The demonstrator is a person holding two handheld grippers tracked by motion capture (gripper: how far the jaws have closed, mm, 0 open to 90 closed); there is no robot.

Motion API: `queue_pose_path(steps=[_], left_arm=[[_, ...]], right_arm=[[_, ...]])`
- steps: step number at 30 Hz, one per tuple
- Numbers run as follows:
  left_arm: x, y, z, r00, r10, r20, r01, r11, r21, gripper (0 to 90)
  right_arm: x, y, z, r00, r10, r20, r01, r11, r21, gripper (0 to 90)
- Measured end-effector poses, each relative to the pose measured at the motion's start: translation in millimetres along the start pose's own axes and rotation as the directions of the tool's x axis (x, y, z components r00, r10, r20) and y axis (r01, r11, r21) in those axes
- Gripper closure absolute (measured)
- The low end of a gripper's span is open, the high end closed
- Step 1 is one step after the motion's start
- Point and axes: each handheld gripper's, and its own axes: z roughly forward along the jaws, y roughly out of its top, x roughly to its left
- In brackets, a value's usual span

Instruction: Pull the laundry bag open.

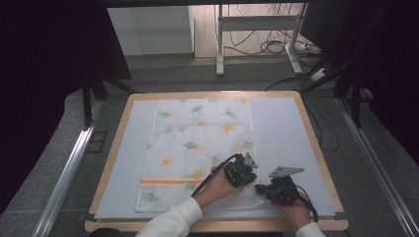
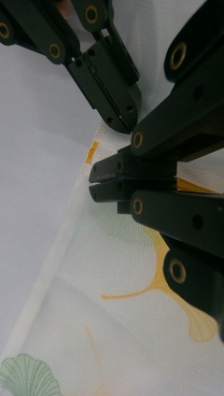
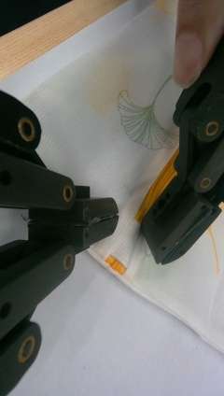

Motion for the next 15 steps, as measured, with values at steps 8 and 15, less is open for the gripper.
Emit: queue_pose_path(steps=[8,15], left_arm=[[0.3,-1.8,-3.7,1.0,0.004,-0.007,-0.004,0.9999,0.013,90.0],[-1.6,-2.5,-6.5,0.9997,0.019,-0.018,-0.018,0.9996,0.021,90.0]], right_arm=[[-0.4,-0.1,0.0,1.0,-0.002,-0.004,0.002,1.0,-0.001,89.5],[-0.3,0.0,0.1,1.0,-0.004,-0.004,0.004,1.0,0.0,89.5]])
